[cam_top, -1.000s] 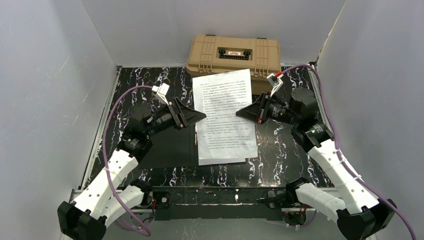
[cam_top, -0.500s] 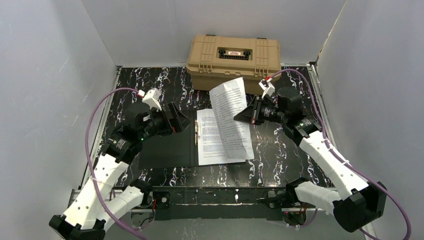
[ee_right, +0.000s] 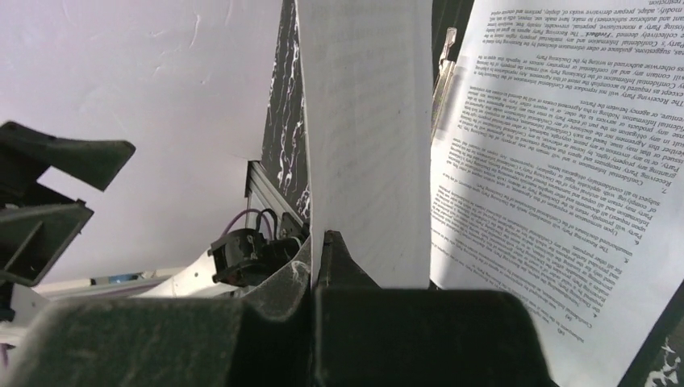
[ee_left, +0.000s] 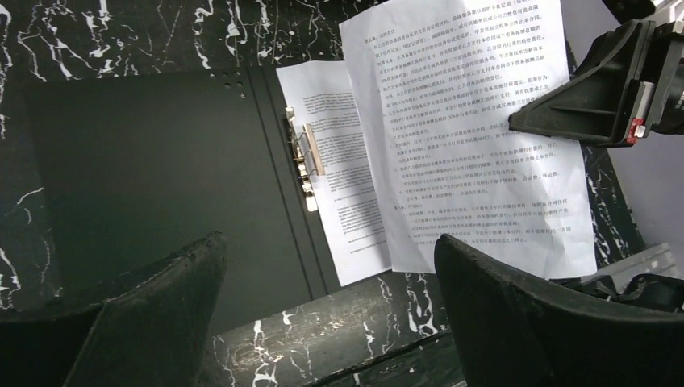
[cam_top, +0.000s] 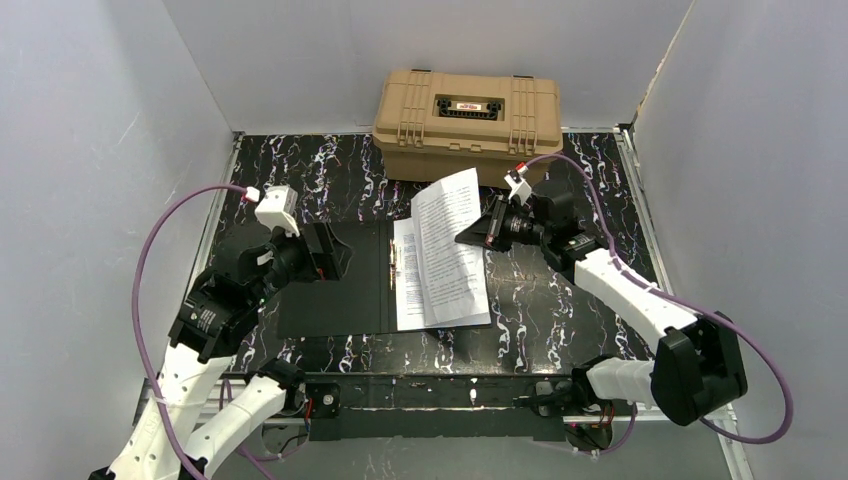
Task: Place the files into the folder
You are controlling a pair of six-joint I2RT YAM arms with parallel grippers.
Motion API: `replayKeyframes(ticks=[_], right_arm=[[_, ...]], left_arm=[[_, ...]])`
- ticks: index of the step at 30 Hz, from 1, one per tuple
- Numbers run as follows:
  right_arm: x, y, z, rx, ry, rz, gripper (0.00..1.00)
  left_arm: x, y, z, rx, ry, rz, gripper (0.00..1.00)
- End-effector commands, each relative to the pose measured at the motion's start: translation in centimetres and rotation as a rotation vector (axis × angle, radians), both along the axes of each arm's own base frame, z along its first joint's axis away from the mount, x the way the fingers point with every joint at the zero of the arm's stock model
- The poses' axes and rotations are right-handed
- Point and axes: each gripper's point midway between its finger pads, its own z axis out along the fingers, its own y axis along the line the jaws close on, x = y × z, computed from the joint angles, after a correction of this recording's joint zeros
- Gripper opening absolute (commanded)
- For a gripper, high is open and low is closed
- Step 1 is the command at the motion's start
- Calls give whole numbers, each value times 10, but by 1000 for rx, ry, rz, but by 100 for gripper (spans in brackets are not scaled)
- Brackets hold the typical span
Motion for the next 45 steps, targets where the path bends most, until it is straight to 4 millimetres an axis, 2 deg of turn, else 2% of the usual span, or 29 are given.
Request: replayKeyframes(ticks=[1, 12, 19, 27, 34, 40, 45], right_arm=[[14, 11, 7, 79, -21, -25, 1], [28, 19, -17, 86, 54, -41, 1], [30, 19, -54, 23, 107, -31, 1], [30, 19, -99, -52, 146, 9, 1], [29, 20, -130, -105, 159, 61, 1], [33, 17, -144, -125, 170, 54, 1], [35, 19, -145, -103, 179, 39, 1]], left_arm=[[1, 12, -7, 79, -36, 7, 98], [3, 10, -27, 95, -66, -21, 98], [1, 11, -37, 109, -47, -25, 98], [2, 14, -38, 129, -47, -15, 98], [2, 14, -40, 135, -44, -17, 98], [2, 14, -42, 137, -35, -17, 98], [2, 14, -43, 141, -33, -16, 98]])
